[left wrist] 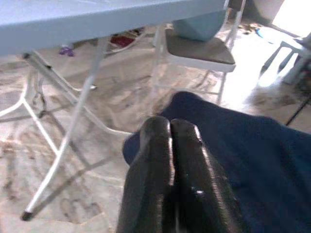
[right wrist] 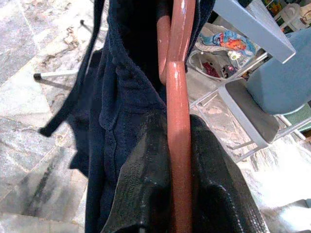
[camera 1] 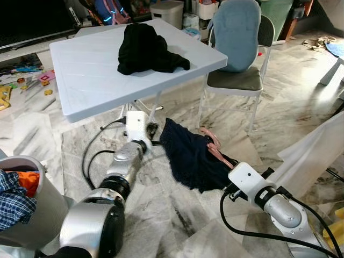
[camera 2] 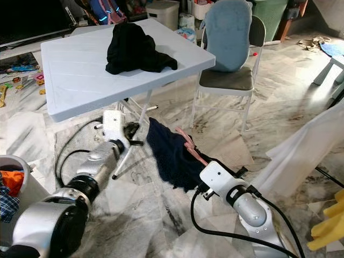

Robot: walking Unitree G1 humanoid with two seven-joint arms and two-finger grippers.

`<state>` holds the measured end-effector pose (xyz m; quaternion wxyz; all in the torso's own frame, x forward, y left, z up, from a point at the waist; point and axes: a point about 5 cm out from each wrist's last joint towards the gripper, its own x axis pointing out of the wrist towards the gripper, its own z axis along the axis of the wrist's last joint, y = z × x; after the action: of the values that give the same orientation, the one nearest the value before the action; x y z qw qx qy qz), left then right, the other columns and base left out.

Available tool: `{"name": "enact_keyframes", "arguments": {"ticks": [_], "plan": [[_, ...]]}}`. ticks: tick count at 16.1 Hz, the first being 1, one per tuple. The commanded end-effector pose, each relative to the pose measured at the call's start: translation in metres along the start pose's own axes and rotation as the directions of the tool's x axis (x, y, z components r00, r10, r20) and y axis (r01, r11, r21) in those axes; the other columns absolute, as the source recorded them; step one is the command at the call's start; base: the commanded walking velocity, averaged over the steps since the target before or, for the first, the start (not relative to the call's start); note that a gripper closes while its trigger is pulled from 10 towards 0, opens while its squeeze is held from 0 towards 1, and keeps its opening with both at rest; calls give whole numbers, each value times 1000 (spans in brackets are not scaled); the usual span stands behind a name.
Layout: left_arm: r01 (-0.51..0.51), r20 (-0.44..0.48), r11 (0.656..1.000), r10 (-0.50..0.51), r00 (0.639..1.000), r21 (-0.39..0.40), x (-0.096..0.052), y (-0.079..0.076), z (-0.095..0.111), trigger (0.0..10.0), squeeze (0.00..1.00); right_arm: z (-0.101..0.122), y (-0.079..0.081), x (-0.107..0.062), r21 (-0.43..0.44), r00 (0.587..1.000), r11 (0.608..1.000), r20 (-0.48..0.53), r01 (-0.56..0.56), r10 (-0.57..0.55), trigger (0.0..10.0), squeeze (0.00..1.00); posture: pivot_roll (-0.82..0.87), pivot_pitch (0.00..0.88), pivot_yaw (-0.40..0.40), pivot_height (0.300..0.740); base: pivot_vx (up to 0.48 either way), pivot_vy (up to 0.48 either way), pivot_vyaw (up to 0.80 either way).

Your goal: Hang hanger

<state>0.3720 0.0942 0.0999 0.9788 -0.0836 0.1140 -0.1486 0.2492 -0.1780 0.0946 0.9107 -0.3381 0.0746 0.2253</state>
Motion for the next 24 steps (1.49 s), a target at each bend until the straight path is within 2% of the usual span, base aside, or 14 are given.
{"name": "enact_keyframes", "arguments": {"ticks": [1,2,3,5,7,10,13,18,19,20,21,22,23,24], "plan": [[75,-7,997,-75,997,-16,3,-11,3,10000,200,8,-10,1,-11,998,998,28,61,-61,10000,0,-135,0,52,740,0,0,0],[271,-6,962,-271,962,-21,1,-42,-7,10000,1000,5,-16,8,-12,992,992,-19,126,-126,10000,0,-132,0,50,740,0,0,0],[271,-6,962,-271,962,-21,1,-42,-7,10000,1000,5,-16,8,-12,992,992,-19,126,-126,10000,0,-132,0,50,740,0,0,0],[491,-8,871,-491,871,-20,-10,-72,-26,10000,1000,9,-27,19,29,978,978,-25,209,-208,10000,0,-124,0,46,740,0,0,0],[564,10,825,-564,826,-26,-12,-85,-26,10000,1000,17,-26,25,60,980,979,6,197,-198,10000,0,-125,0,48,740,0,0,0],[590,31,807,-589,808,-30,-11,-90,-21,10000,1000,21,-26,27,79,978,975,17,206,-208,10000,0,-129,0,55,740,0,0,0],[631,77,776,-628,775,-18,-12,-96,-10,10000,1000,26,-19,30,112,980,975,33,190,-194,10000,0,-130,0,64,740,0,0,0],[613,65,790,-611,789,-2,-12,-97,-12,10000,1000,28,-9,29,133,987,980,44,150,-157,10000,0,-134,0,71,740,0,0,0],[590,54,807,-590,805,17,-11,-94,-13,10000,757,29,-8,28,144,987,979,50,142,-150,10000,0,-133,0,72,740,0,0,0],[567,49,823,-568,822,28,-10,-91,-13,10000,0,31,-6,26,156,989,980,61,123,-134,10000,0,-133,0,71,740,0,0,0],[541,48,840,-542,839,36,-8,-88,-12,10000,0,32,-4,22,159,990,981,66,110,-122,10000,0,-133,0,72,740,0,0,0],[516,47,856,-517,855,41,-6,-84,-11,8314,0,30,-3,18,172,991,979,63,107,-120,10000,0,-133,0,72,740,0,0,0],[508,45,861,-509,859,39,-6,-81,-11,0,0,27,-3,15,177,991,978,55,113,-124,10000,0,-137,0,75,740,0,0,0],[506,42,862,-507,861,38,-6,-80,-11,0,0,26,-3,14,178,991,977,50,116,-126,10000,0,-137,0,75,740,0,0,0]]}}
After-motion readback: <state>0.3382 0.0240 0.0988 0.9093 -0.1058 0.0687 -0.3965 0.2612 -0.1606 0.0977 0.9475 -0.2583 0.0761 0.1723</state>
